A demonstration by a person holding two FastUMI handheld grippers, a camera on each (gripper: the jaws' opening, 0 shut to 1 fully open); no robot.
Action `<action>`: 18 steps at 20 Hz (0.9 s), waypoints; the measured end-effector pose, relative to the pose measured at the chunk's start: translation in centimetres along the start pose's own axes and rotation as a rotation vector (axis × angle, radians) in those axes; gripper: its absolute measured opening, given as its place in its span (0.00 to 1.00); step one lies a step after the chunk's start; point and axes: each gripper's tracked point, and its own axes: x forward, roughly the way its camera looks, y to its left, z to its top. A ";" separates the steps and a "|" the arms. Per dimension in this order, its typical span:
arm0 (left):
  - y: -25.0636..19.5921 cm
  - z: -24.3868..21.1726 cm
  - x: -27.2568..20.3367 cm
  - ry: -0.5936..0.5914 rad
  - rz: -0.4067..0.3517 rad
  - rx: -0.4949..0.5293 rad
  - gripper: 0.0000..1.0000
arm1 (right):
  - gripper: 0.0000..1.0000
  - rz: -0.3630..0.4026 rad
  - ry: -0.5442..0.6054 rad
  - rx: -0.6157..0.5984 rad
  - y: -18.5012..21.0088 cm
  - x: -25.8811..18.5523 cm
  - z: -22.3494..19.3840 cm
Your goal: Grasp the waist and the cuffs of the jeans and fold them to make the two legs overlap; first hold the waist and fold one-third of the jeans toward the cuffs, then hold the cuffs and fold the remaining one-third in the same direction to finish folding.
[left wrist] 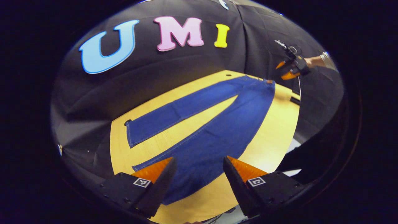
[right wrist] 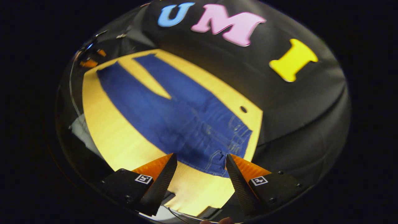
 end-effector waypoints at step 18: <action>-1.1 -9.9 4.4 0.611 -0.307 0.217 0.97 | 0.98 0.310 0.408 -0.091 -0.3 10.5 -7.5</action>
